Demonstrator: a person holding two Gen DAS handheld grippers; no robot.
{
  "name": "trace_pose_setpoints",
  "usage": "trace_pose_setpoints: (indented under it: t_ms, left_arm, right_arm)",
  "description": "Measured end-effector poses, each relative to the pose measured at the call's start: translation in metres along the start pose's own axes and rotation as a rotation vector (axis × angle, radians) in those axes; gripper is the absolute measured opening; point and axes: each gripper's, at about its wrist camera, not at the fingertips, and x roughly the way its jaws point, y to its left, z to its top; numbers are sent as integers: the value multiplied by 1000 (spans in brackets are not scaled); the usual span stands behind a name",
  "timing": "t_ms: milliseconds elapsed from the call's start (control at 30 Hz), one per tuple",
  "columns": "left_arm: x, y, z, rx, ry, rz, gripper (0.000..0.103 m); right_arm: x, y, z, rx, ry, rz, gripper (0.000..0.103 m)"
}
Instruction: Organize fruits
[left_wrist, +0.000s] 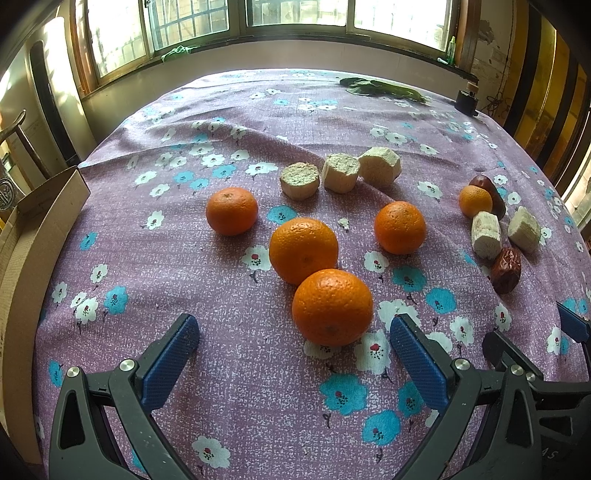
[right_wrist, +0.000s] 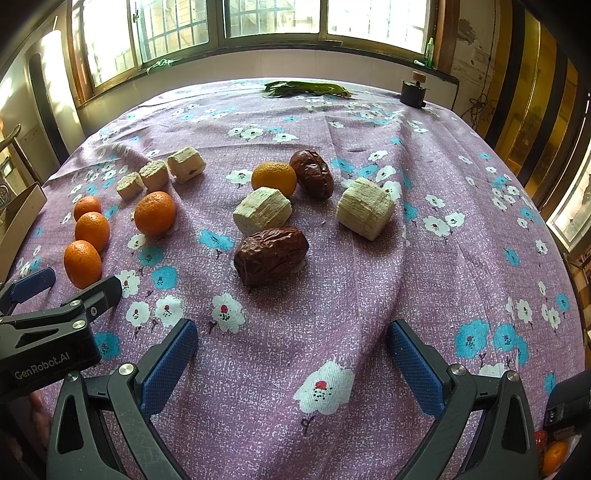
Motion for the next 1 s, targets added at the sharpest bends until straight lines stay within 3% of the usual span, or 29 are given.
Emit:
trace_pose_setpoints:
  t_ms: [100,233,633,1000]
  left_arm:
    - [-6,3,5,18,-20,6,103]
    - [-29,13,7,41,-78,7,103]
    - [-54,46,7,-27,-120,13,103]
    - [-66,67,4,-64,-177,7,103]
  right_arm:
    - [-5,1,2,-1,-17,64,103]
    - [-20,10,7,-23,-66,55,103]
    - [-48,42,24,-101,-164,141,103]
    - [-46,51,30,-114,-167,197,101]
